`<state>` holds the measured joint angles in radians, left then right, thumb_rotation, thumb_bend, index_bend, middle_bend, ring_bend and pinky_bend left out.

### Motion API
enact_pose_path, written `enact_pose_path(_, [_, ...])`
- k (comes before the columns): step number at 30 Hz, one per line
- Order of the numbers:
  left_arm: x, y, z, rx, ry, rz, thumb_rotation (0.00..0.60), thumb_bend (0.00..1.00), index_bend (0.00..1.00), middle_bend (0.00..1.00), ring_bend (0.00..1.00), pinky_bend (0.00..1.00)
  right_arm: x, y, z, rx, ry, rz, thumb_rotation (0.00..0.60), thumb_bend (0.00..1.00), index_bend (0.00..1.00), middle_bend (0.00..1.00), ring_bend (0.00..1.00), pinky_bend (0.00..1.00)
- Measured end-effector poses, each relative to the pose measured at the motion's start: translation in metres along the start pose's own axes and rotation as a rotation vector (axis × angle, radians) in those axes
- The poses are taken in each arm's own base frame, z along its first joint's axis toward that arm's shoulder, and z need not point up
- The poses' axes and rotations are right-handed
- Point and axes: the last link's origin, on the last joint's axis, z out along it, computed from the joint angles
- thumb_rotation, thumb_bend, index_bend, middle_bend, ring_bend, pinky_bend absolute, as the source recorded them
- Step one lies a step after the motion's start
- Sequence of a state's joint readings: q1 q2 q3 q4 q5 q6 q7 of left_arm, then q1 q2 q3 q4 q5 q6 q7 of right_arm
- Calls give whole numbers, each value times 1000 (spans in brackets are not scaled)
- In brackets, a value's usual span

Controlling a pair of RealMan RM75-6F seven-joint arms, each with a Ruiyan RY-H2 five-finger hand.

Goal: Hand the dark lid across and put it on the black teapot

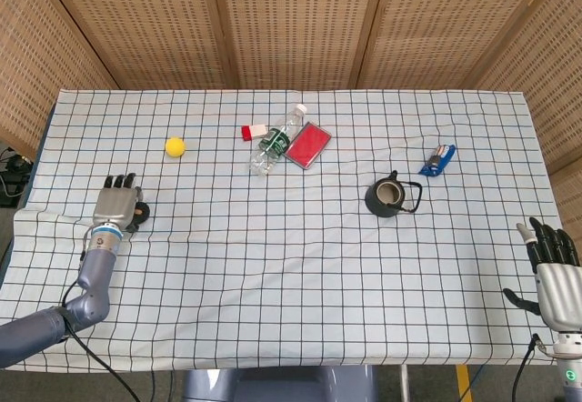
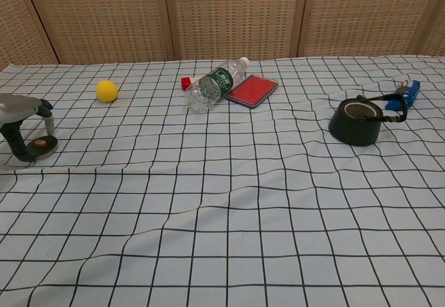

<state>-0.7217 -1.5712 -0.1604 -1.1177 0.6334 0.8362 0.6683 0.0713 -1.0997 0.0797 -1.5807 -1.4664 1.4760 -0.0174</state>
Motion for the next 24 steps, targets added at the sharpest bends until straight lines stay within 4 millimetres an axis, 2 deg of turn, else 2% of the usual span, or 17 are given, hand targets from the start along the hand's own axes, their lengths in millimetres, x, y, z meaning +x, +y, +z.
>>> enact_pose_path(11, [2, 6, -3, -20, 13, -5, 600, 278, 403, 0, 0, 0, 3, -1, -1, 13, 16, 9, 600, 161, 6, 0, 0, 0])
enact_pose_path(20, [31, 30, -28, -125, 109, -32, 600, 278, 403, 0, 0, 0, 4, 0, -1, 10, 20, 13, 600, 161, 5, 0, 0, 0])
enact_pose_path(24, [48, 51, -42, -191, 137, -58, 600, 277, 399, 0, 0, 0, 5, 2, 0, 5, 20, 15, 600, 160, 6, 0, 0, 0])
